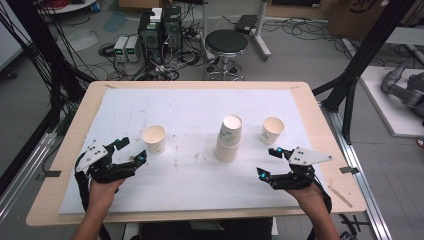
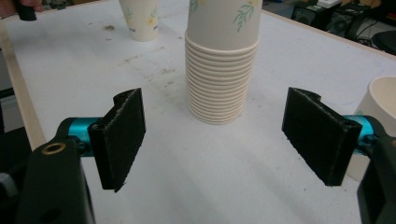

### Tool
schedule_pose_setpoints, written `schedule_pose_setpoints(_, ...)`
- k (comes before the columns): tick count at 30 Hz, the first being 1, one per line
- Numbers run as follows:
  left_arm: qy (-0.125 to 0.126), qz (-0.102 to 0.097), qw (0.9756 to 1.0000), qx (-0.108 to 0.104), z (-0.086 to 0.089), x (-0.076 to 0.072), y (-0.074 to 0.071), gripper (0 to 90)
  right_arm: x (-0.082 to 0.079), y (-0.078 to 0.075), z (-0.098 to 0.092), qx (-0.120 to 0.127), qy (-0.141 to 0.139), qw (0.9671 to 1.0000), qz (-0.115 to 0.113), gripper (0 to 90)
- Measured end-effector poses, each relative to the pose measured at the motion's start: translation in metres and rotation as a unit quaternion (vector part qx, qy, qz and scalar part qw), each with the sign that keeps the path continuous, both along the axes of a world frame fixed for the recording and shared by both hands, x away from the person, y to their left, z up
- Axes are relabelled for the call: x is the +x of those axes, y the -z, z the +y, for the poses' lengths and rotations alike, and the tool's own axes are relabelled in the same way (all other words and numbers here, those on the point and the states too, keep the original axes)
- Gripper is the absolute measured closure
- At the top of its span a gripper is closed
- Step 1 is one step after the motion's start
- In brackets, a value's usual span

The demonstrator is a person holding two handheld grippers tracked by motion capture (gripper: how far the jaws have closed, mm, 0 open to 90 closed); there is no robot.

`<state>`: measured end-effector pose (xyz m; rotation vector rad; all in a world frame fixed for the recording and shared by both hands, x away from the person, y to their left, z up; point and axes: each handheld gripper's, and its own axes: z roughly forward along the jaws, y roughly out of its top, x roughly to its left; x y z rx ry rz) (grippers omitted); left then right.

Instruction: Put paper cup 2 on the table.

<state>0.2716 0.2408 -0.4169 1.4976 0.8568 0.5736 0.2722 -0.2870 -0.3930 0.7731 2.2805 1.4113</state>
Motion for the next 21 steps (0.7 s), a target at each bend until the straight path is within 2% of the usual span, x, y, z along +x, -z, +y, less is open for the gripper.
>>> schedule_pose_setpoints(3,0.006,-0.01,0.9999,-0.001,-0.002,-0.006,-0.001,16.2,0.0,0.0,-0.002,0.004,0.008,1.0,-0.003,21.6)
schedule_pose_setpoints(8,0.026,-0.008,0.9996,-0.002,-0.004,-0.009,0.0,16.3,-0.003,0.0,-0.008,0.006,0.026,0.9996,-0.005,21.6)
schedule_pose_setpoints(10,0.027,-0.009,0.9996,0.004,-0.004,-0.01,0.001,16.3,-0.004,-0.001,-0.011,0.011,0.035,0.9993,-0.005,21.6)
schedule_pose_setpoints(16,0.026,-0.014,0.9995,0.002,-0.004,-0.013,0.002,16.4,-0.009,-0.002,-0.014,0.01,0.062,0.9979,-0.013,21.6)
schedule_pose_setpoints(21,0.027,-0.017,0.9995,0.002,-0.004,-0.016,0.001,16.5,-0.014,-0.005,-0.013,0.008,0.065,0.9976,-0.02,21.7)
